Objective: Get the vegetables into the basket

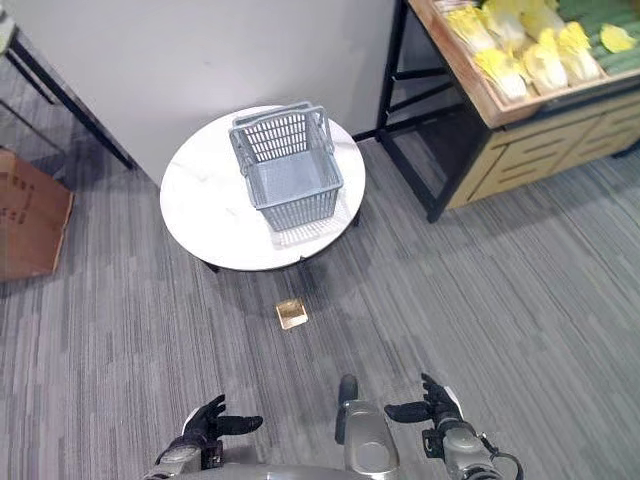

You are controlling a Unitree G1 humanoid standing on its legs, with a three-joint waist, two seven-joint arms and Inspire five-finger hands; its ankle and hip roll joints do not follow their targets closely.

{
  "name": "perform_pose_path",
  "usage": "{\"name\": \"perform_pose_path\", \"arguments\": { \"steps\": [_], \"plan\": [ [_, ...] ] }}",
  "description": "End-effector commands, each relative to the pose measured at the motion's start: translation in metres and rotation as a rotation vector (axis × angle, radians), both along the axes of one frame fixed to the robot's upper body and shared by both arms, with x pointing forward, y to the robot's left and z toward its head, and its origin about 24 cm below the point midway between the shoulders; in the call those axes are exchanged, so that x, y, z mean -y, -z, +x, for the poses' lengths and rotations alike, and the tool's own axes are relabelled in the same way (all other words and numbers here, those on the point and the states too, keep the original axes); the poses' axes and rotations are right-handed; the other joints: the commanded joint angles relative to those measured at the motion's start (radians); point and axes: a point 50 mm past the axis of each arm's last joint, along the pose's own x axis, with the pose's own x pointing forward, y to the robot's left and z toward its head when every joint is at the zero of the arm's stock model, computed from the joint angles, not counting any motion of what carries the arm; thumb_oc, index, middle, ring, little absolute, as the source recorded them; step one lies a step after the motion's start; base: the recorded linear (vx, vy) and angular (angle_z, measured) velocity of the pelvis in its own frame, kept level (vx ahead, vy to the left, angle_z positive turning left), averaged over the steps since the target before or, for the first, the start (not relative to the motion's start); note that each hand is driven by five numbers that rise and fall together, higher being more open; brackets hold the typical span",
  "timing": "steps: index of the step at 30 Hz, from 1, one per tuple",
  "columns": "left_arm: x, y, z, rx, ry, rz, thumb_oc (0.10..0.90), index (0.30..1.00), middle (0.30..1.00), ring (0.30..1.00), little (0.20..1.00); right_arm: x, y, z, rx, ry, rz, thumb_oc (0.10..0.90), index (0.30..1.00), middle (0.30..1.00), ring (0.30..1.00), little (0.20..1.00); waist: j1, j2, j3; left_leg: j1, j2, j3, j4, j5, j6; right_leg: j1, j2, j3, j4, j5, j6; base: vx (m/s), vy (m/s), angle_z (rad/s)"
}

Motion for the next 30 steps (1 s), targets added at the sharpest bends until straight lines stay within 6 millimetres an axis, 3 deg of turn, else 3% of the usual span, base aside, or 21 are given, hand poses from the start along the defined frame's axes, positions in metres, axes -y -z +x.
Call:
{"name": "perform_pose_path", "arguments": {
  "steps": [1, 2, 5, 7, 8, 9, 10, 13, 15, 19, 23, 27, 30],
  "plan": [
    [-0.009, -0.006, 0.006, 0.055, 0.022, 0.034, 0.9, 1.0, 1.0, 1.0, 1.0, 0.016, 0.0, -0.015, -0.023, 0.058, -0.037, 0.9, 1.0, 1.0, 1.0, 1.0, 0.008, -0.007, 0.05, -0.066, -0.047, 0.124, -0.201, 0.051, 0.088, 0.05, -0.031, 0.082, -0.029, 0.034, 0.105, 0.26, -0.149, 0.15],
    [-0.009, -0.006, 0.006, 0.055, 0.022, 0.033, 0.9, 1.0, 1.0, 1.0, 1.0, 0.016, 0.0, -0.015, -0.024, 0.058, -0.037, 0.9, 1.0, 1.0, 1.0, 1.0, 0.008, -0.006, 0.052, -0.065, -0.045, 0.123, -0.197, 0.047, 0.088, 0.052, -0.03, 0.081, -0.027, 0.032, 0.105, 0.19, -0.047, 0.38],
    [-0.009, -0.004, 0.0, 0.042, 0.024, 0.041, 0.9, 1.0, 1.0, 1.0, 1.0, 0.019, 0.002, -0.024, -0.058, 0.06, -0.051, 0.9, 1.0, 1.0, 1.0, 1.0, 0.03, 0.013, 0.047, -0.129, -0.022, 0.188, -0.41, 0.04, 0.105, 0.112, -0.021, 0.08, -0.064, 0.008, 0.126, 0.31, 0.026, 0.3],
    [-0.012, -0.003, -0.005, 0.032, 0.016, 0.049, 0.9, 1.0, 1.0, 1.0, 1.0, 0.019, 0.005, -0.031, -0.081, 0.061, -0.054, 0.9, 1.0, 1.0, 1.0, 1.0, 0.045, 0.031, 0.044, -0.129, -0.001, 0.21, -0.575, 0.099, 0.092, 0.164, -0.009, 0.088, -0.082, -0.011, 0.136, 0.45, 0.128, -0.38],
    [-0.015, -0.002, -0.01, 0.019, 0.001, 0.055, 0.9, 1.0, 1.0, 1.0, 1.0, 0.018, 0.007, -0.036, -0.095, 0.058, -0.056, 0.9, 1.0, 1.0, 1.0, 1.0, 0.058, 0.045, 0.034, -0.132, 0.02, 0.202, -0.668, 0.159, 0.077, 0.208, 0.002, 0.103, -0.09, -0.027, 0.145, 0.56, 0.172, -0.71],
    [-0.017, -0.001, -0.015, 0.005, -0.007, 0.059, 0.9, 1.0, 1.0, 1.0, 1.0, 0.017, 0.008, -0.038, -0.101, 0.062, -0.05, 0.9, 1.0, 1.0, 1.0, 1.0, 0.065, 0.048, 0.029, -0.127, 0.018, 0.187, -0.677, 0.165, 0.075, 0.231, 0.002, 0.114, -0.089, -0.039, 0.15, 0.56, 0.203, -0.64],
    [-0.019, 0.001, -0.019, -0.007, -0.019, 0.056, 0.9, 1.0, 1.0, 1.0, 1.0, 0.015, 0.008, -0.037, -0.103, 0.052, -0.048, 0.9, 1.0, 1.0, 1.0, 1.0, 0.065, 0.049, 0.018, -0.1, 0.013, 0.182, -0.695, 0.137, 0.093, 0.241, -0.002, 0.13, -0.076, -0.065, 0.161, 0.39, 0.171, -0.64],
    [-0.022, 0.0, -0.02, -0.019, -0.006, 0.07, 0.9, 1.0, 1.0, 1.0, 1.0, 0.013, 0.009, -0.039, -0.101, 0.062, -0.042, 0.9, 1.0, 1.0, 1.0, 1.0, 0.062, 0.041, 0.006, -0.081, -0.014, 0.206, -0.693, 0.128, 0.113, 0.247, -0.029, 0.146, -0.051, -0.064, 0.175, 0.29, 0.249, -0.64],
    [-0.027, -0.001, -0.02, -0.02, 0.004, 0.092, 0.9, 1.0, 1.0, 1.0, 1.0, 0.012, 0.009, -0.038, -0.088, 0.094, -0.028, 0.9, 1.0, 1.0, 1.0, 1.0, 0.055, 0.019, -0.014, -0.074, -0.057, 0.24, -0.655, 0.078, 0.146, 0.254, -0.08, 0.168, -0.048, -0.012, 0.205, 0.28, 0.278, -0.34],
    [-0.03, -0.002, -0.018, -0.006, -0.017, 0.091, 0.9, 1.0, 1.0, 1.0, 1.0, 0.008, 0.01, -0.036, -0.086, 0.074, -0.018, 0.9, 1.0, 1.0, 1.0, 1.0, 0.062, 0.003, -0.028, -0.076, -0.078, 0.252, -0.636, 0.044, 0.162, 0.246, -0.105, 0.176, -0.049, 0.024, 0.221, 0.13, 0.117, -0.07],
    [-0.035, -0.007, -0.008, 0.025, -0.017, 0.106, 0.9, 1.0, 1.0, 1.0, 1.0, -0.003, 0.007, -0.019, -0.041, 0.025, -0.006, 0.9, 1.0, 1.0, 1.0, 1.0, 0.074, -0.018, -0.021, -0.068, -0.117, 0.27, -0.625, -0.007, 0.2, 0.191, -0.147, 0.174, 0.045, 0.166, 0.246, 0.1, 0.168, 0.17],
    [-0.037, -0.007, -0.008, 0.02, -0.018, 0.107, 0.9, 1.0, 1.0, 1.0, 1.0, -0.009, 0.006, -0.011, -0.017, 0.003, 0.008, 0.9, 1.0, 1.0, 1.0, 1.0, 0.073, -0.015, -0.01, -0.026, -0.122, 0.264, -0.657, -0.015, 0.211, 0.143, -0.14, 0.171, 0.132, 0.204, 0.242, 0.07, 0.106, -0.05],
    [-0.04, -0.006, -0.011, 0.0, -0.016, 0.119, 0.9, 1.0, 1.0, 1.0, 1.0, -0.014, 0.006, -0.008, -0.01, -0.005, 0.016, 0.9, 1.0, 1.0, 1.0, 1.0, 0.069, -0.014, -0.009, 0.029, -0.101, 0.271, -0.71, -0.012, 0.198, 0.085, -0.164, 0.096, 0.075, 0.177, 0.239, 0.11, -0.028, 0.06]
  ]
}}
